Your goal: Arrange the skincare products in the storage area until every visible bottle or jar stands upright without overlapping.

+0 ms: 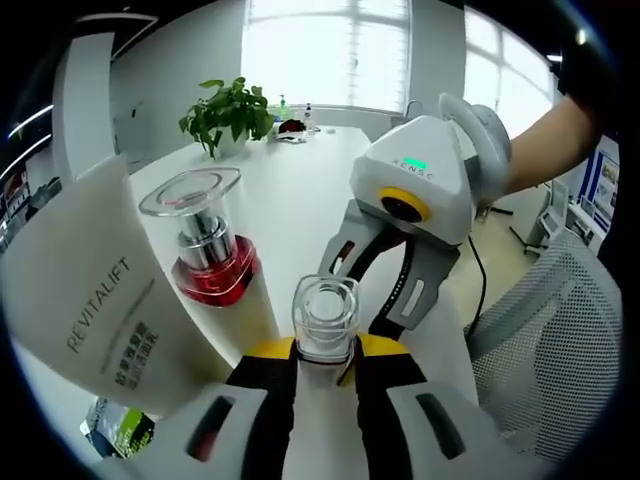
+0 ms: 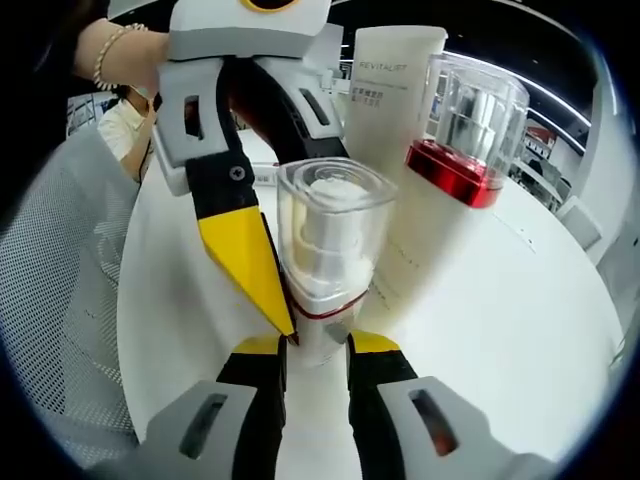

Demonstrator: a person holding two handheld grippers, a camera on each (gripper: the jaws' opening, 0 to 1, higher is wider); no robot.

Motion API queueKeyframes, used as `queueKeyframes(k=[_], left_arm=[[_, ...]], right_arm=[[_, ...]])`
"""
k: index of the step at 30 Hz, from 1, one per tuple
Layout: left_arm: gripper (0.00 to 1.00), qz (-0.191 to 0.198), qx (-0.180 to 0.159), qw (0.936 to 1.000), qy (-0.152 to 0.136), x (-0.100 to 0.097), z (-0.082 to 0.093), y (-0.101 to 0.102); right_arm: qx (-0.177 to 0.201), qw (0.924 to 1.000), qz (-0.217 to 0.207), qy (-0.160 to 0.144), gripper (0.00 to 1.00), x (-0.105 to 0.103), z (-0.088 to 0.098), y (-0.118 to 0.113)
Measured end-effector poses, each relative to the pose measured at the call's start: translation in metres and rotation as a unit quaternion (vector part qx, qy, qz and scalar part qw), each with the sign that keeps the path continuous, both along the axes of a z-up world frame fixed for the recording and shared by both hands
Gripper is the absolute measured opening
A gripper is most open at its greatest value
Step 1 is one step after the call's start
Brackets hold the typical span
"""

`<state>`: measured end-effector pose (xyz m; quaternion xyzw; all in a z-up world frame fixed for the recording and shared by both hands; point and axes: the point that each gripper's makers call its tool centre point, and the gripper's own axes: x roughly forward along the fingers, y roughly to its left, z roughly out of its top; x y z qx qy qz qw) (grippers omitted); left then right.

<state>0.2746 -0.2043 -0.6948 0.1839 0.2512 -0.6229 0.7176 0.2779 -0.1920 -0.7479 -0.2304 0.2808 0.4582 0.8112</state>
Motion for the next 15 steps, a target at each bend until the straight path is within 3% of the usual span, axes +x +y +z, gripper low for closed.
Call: queueKeyframes(k=[10,15], left_arm=[[0.22,0.005,0.005,1.0,-0.005,-0.0005,0.0008,0.0028],[0.25,0.007,0.012,0.9999,-0.005,-0.0027,0.0011,0.0085]], right_arm=[[0.0,1.0,-0.005,0.005,0.23,-0.0006,-0.0028,-0.0024],[0.008,0.9997,-0.02,0.012,0.3,-0.0032,-0.0033,-0.0047]])
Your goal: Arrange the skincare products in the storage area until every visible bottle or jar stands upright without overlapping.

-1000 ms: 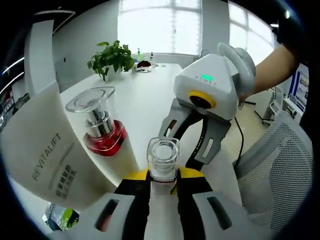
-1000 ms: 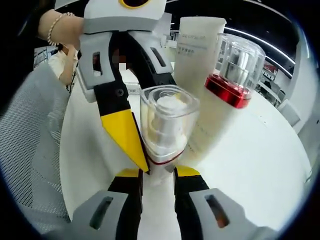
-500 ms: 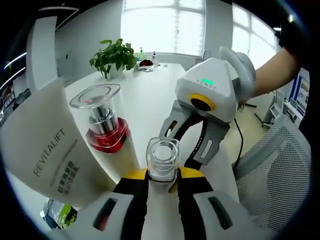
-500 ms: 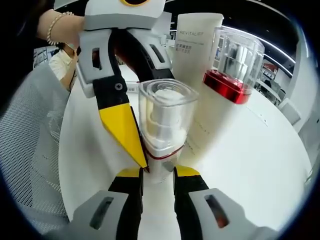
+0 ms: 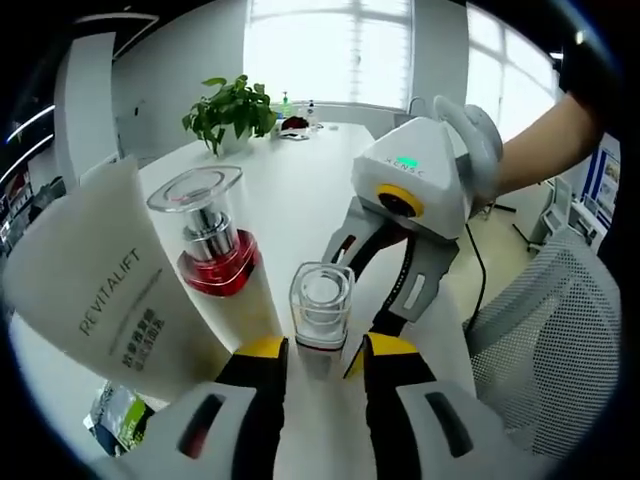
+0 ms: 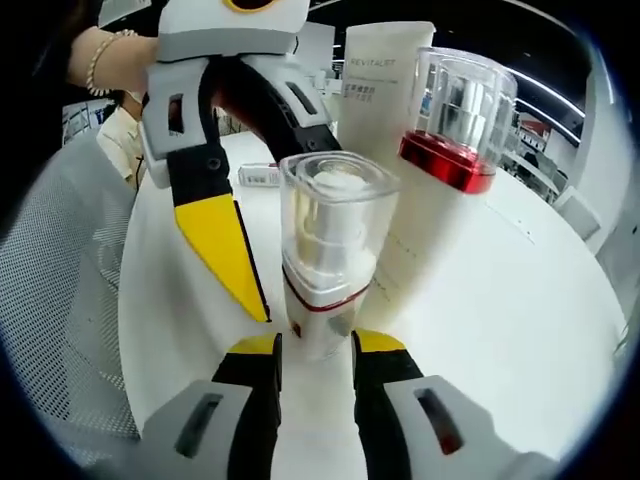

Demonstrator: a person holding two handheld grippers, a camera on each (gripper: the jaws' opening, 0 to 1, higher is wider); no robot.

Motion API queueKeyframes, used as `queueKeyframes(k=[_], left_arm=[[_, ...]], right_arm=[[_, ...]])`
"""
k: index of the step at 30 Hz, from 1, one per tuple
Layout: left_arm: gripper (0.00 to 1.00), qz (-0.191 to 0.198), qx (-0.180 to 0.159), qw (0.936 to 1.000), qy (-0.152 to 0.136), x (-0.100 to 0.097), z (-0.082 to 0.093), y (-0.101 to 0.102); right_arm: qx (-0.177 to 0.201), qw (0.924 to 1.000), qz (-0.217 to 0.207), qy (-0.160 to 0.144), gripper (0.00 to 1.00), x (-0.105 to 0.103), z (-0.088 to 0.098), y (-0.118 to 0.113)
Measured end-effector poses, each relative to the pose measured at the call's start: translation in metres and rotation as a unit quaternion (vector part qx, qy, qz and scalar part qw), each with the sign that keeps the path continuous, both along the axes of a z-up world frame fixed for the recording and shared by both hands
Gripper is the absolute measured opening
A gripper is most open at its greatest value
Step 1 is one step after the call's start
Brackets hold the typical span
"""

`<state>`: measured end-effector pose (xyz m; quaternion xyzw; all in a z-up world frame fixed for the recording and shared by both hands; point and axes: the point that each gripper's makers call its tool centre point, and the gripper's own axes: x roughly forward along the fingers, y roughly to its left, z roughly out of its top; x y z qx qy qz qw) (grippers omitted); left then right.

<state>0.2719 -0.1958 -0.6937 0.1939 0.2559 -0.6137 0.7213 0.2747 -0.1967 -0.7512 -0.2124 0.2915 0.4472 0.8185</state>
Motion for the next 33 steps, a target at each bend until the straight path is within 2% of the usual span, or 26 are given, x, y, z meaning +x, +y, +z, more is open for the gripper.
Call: queueKeyframes(k=[2,5,9,17,26,33], left_arm=[[0.27,0.001,0.001,1.0,0.0,-0.001,0.0,0.002],[0.32,0.003,0.001,1.0,0.001,-0.004,0.002,0.006],[0.36,0.009,0.005,1.0,0.0,-0.009,0.003,0.012],[0.51,0.033,0.011,0.9992,0.017,-0.019,0.0,0.027],[0.6,0.064,0.022,0.9971,0.036,-0.033,0.001,0.048],[0.73,0.1,0.024,0.9935,0.05,-0.043,0.004,0.068]], right_arm=[[0.0,1.0,-0.003,-0.001,0.31,-0.002,0.001,-0.001],[0.018,0.9997,-0.018,0.002,0.37,-0.004,0.004,-0.001],[0.022,0.9994,-0.027,0.003,0.45,-0.011,0.01,-0.001],[0.028,0.9979,-0.059,0.001,0.61,-0.022,0.015,-0.005],[0.029,0.9967,-0.076,0.001,0.7,-0.034,0.024,-0.003],[0.038,0.9956,-0.085,-0.008,0.78,-0.041,0.037,0.001]])
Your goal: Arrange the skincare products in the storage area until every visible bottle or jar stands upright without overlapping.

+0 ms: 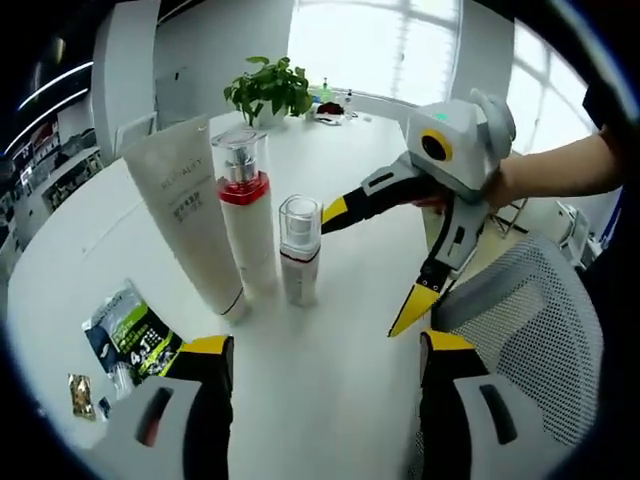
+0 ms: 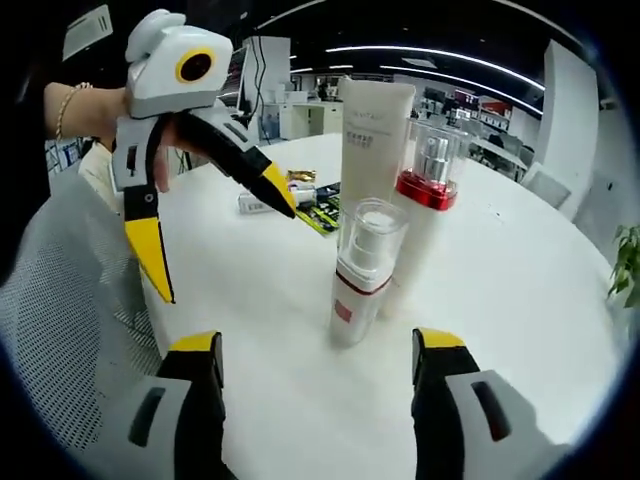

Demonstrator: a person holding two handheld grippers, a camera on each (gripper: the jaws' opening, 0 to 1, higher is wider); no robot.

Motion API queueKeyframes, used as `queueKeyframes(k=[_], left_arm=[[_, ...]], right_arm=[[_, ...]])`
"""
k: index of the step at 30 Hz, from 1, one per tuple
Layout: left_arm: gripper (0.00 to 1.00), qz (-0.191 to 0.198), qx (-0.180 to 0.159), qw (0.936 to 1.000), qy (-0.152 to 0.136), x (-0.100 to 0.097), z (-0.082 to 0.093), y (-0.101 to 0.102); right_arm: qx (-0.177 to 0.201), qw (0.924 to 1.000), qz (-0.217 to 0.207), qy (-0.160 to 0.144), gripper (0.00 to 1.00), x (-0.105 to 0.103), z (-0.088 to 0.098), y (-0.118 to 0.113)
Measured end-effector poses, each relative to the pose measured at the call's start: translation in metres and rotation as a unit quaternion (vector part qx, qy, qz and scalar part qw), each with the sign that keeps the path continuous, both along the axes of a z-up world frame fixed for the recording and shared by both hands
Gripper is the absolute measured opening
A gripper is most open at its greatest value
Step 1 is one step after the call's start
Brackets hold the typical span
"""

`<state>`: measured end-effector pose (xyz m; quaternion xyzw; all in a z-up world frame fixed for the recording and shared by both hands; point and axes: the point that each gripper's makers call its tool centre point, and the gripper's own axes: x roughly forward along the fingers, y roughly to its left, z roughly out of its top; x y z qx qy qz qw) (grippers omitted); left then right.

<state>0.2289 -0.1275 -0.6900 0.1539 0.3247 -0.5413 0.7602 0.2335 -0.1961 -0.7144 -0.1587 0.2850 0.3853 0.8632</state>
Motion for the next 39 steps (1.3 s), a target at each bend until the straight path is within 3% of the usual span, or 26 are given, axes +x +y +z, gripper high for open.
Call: queueKeyframes(k=[15,27,39], left_arm=[[0.9,0.084,-0.006,0.9965,0.004,-0.021,0.006,0.055],[0.99,0.148,-0.012,0.9889,0.012,-0.044,0.005,0.104],[0.99,0.2,-0.021,0.9795,0.014,-0.064,0.009,0.148]], right_arm=[[0.022,0.9989,-0.04,0.004,0.99,-0.023,0.02,0.011],[0.025,0.9988,-0.04,0.014,1.0,-0.04,0.028,0.027],[0.027,0.9989,-0.04,0.005,0.99,-0.051,0.04,0.039]])
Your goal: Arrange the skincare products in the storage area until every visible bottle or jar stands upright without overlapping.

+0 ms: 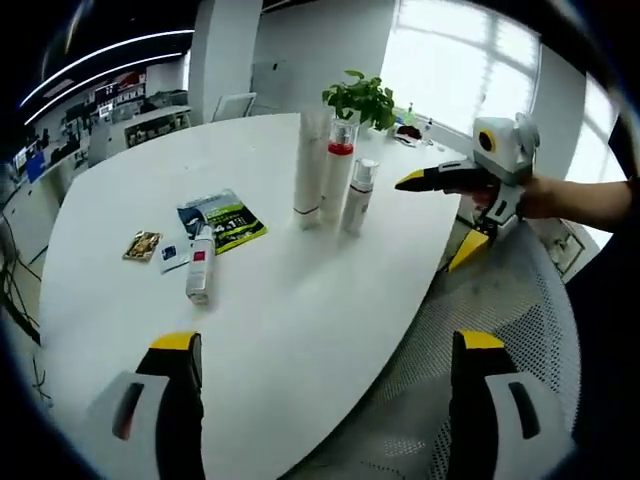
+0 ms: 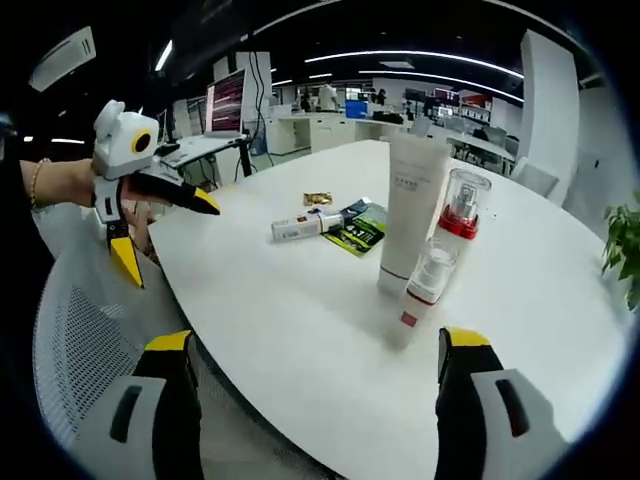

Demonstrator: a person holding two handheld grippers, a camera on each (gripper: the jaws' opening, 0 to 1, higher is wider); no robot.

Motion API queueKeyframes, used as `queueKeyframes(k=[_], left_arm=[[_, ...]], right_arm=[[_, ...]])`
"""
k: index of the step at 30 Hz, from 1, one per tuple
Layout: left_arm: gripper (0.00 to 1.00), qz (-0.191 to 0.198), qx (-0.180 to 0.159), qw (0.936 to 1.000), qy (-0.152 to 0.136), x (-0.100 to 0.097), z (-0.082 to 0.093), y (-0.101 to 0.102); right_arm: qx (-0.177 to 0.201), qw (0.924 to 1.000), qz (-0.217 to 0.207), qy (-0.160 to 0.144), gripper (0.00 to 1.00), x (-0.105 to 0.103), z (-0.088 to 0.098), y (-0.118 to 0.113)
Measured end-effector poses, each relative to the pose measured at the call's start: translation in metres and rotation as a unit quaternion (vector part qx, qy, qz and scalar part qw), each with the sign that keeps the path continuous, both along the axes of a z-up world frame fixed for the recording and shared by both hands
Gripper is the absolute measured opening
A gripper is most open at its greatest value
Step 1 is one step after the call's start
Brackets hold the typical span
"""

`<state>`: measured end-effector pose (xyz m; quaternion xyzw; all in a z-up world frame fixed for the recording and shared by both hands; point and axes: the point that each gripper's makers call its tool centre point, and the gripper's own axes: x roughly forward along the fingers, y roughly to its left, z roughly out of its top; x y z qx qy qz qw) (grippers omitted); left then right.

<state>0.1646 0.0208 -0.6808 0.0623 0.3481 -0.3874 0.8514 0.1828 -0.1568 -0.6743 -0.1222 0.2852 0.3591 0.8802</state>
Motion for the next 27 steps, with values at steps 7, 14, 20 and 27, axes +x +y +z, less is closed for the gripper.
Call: queueKeyframes(k=[7,14,20,27], left_arm=[[0.99,0.032,-0.005,0.9995,0.0,-0.007,0.002,0.019],[0.98,0.055,-0.001,0.9984,0.011,-0.012,-0.007,0.036],[0.98,0.056,0.007,0.9984,0.004,-0.007,-0.004,0.043],[0.98,0.055,0.022,0.9982,0.011,-0.003,-0.011,0.047]], right_arm=[[0.016,0.9998,-0.012,-0.003,0.99,-0.002,0.01,0.003],[0.007,0.9999,-0.01,-0.008,0.99,-0.004,0.006,0.008],[-0.003,0.9999,-0.007,-0.01,0.98,-0.005,0.004,0.007],[-0.007,0.9998,-0.012,-0.011,0.98,-0.003,0.0,0.004]])
